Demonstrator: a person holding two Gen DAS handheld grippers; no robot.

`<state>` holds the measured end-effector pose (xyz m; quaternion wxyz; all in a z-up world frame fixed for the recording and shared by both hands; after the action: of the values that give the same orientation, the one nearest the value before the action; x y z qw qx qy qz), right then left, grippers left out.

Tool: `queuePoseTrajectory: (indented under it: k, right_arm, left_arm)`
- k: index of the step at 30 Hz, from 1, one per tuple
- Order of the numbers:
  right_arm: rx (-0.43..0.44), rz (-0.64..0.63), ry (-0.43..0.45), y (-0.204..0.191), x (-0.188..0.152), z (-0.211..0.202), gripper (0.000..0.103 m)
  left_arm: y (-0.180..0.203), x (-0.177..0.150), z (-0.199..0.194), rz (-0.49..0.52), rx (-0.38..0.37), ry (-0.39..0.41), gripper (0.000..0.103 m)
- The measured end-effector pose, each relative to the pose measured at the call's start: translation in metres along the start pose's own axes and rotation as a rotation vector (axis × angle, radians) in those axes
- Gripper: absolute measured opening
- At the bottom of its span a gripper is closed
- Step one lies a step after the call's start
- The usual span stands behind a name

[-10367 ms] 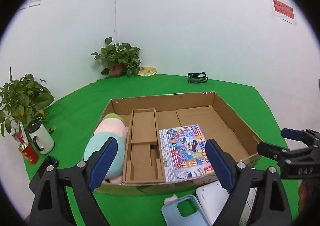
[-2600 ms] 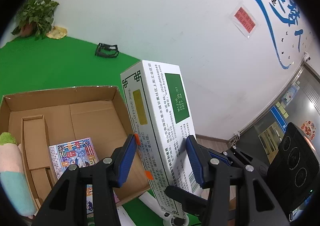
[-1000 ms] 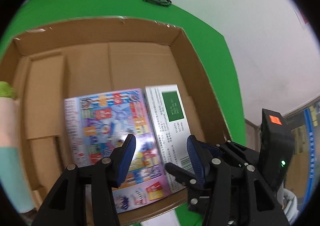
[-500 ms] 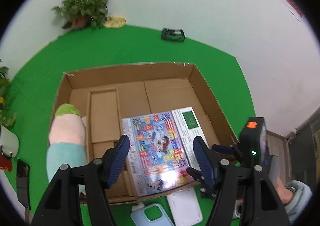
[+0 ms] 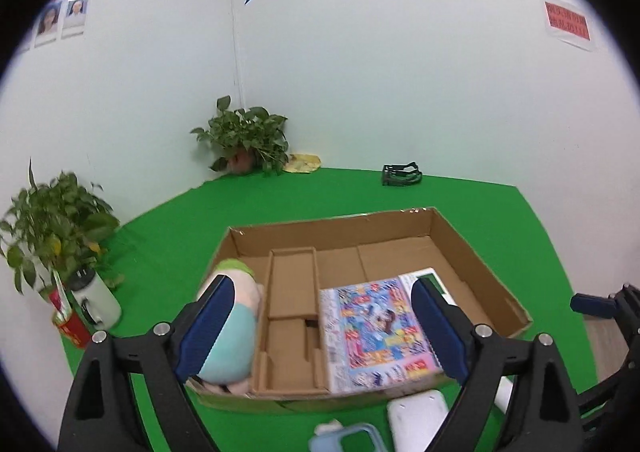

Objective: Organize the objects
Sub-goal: 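Move the right gripper to the white handheld fan and grasp its head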

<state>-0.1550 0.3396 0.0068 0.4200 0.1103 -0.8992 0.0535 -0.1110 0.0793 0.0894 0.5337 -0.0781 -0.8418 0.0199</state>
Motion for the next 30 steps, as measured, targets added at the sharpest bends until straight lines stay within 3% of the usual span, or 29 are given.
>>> queuePoseTrajectory:
  k: [4, 7, 12, 15, 16, 17, 19, 20, 21, 22, 23, 24, 25, 30]
  right_arm:
    - [0.004, 0.041, 0.018, 0.003, -0.015, -0.023, 0.103]
    - [0.004, 0.073, 0.002, 0.006, -0.026, -0.031, 0.103]
    - [0.003, 0.100, -0.018, 0.012, -0.046, -0.034, 0.098]
    - [-0.037, 0.096, -0.035, 0.014, -0.056, -0.032, 0.073]
    - [-0.049, 0.099, -0.041, 0.015, -0.058, -0.031, 0.057]
    - [-0.059, 0.102, -0.049, 0.015, -0.061, -0.030, 0.050]
    - [-0.061, 0.100, -0.063, 0.015, -0.066, -0.027, 0.051]
    - [-0.042, 0.100, -0.064, 0.014, -0.069, -0.028, 0.058]
    - [-0.029, 0.101, -0.065, 0.011, -0.070, -0.028, 0.067]
    - [-0.019, 0.104, -0.062, 0.010, -0.071, -0.029, 0.091]
    - [-0.012, 0.111, -0.052, 0.009, -0.071, -0.030, 0.103]
    - [-0.009, 0.119, -0.021, 0.008, -0.072, -0.033, 0.102]
    - [-0.004, 0.119, -0.007, 0.007, -0.070, -0.035, 0.102]
    - [0.036, 0.102, 0.035, -0.002, -0.067, -0.041, 0.102]
  left_arm:
    - [0.011, -0.018, 0.003, -0.076, -0.068, -0.060, 0.090]
    - [0.020, -0.029, 0.012, -0.090, -0.061, -0.150, 0.090]
    - [0.033, -0.037, 0.012, -0.066, -0.102, -0.162, 0.090]
    - [0.035, -0.041, 0.013, -0.069, -0.106, -0.170, 0.089]
    - [0.035, -0.042, 0.013, -0.070, -0.108, -0.165, 0.085]
    - [0.034, -0.043, 0.012, -0.069, -0.108, -0.163, 0.080]
    - [0.034, -0.047, 0.014, -0.055, -0.092, -0.186, 0.045]
    - [0.034, -0.048, 0.015, -0.051, -0.096, -0.195, 0.045]
    - [0.034, -0.050, 0.015, -0.052, -0.101, -0.199, 0.045]
    - [0.033, -0.051, 0.014, -0.056, -0.099, -0.197, 0.052]
    - [0.032, -0.053, 0.013, -0.063, -0.090, -0.194, 0.059]
    - [0.031, -0.054, 0.012, -0.066, -0.079, -0.192, 0.080]
    - [0.030, -0.054, 0.010, -0.068, -0.069, -0.184, 0.087]
    - [0.036, -0.056, 0.002, -0.006, -0.059, -0.159, 0.087]
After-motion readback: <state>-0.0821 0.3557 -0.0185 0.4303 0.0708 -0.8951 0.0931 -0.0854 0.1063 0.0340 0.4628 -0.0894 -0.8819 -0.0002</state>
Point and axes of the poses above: each gripper's, at about its wrist camera, not at the fingertips, and z roughly the way its jaws point, y to its right, x to its top, the point moved 2 cm from there along z, roughly the way its jaws point, and after that the axes turned 3 degrees about z, right-handed, at the moved point
